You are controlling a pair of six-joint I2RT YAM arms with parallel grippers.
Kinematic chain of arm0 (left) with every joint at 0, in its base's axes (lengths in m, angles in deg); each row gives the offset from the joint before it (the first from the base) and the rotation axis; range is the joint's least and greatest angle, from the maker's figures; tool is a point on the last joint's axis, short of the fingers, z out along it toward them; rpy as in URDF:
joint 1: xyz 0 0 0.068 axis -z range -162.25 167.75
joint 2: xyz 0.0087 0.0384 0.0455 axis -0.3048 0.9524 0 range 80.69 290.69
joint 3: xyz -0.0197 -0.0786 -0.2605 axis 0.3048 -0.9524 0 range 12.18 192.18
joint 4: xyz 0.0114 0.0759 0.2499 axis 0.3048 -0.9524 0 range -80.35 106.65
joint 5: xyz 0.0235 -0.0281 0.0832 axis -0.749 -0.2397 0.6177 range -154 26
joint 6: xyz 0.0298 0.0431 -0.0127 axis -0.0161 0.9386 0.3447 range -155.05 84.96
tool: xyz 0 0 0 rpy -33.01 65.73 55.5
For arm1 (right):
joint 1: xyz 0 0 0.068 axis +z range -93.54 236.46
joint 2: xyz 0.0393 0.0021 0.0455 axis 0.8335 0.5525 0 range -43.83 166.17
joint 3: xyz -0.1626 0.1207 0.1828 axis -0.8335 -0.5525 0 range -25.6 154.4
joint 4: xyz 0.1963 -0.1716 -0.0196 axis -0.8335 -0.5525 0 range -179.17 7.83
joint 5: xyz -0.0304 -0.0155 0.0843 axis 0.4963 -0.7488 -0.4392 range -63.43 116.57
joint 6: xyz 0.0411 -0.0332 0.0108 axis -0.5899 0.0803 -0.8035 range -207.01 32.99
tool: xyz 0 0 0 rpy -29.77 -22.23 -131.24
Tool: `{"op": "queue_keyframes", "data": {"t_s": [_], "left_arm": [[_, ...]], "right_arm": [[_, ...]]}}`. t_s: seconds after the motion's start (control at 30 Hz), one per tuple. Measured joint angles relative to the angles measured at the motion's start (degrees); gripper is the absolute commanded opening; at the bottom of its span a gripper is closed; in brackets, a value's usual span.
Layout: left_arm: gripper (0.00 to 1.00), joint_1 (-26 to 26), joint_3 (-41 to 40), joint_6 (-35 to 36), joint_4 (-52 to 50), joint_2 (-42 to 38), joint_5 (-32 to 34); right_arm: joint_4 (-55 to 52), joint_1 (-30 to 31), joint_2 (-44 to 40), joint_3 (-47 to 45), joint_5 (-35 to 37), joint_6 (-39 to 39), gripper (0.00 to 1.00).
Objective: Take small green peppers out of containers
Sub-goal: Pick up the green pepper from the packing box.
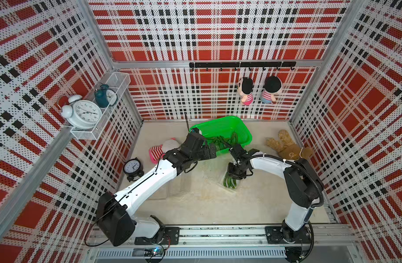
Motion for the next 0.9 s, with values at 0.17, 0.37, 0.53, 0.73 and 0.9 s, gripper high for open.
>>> {"op": "queue_keyframes", "data": {"t_s": [0.17,0.37,0.53,0.73,0.9], "left_arm": [[0.99,0.22,0.07,-0.02,0.00,0.26,0.55],[0.99,0.81,0.61,-0.28,0.00,0.68,0.70],[0.99,1.36,0.76,-0.90,0.22,0.68,0.94],[0.99,1.53,0.76,-1.29,0.33,0.68,1.33],[0.99,1.53,0.76,-1.33,0.39,0.68,1.79]], "right_arm": [[0.33,0.00,-2.10,-1.79,-0.22,-0.09,0.31],[0.76,0.00,-2.38,-2.36,-0.68,-0.09,0.19],[1.55,0.00,-2.36,-2.32,-1.05,0.09,0.12],[0.85,0.00,-2.93,-2.10,-1.03,0.48,0.10],[-2.32,0.00,-8.11,-1.55,-0.50,0.96,0.10]]}}
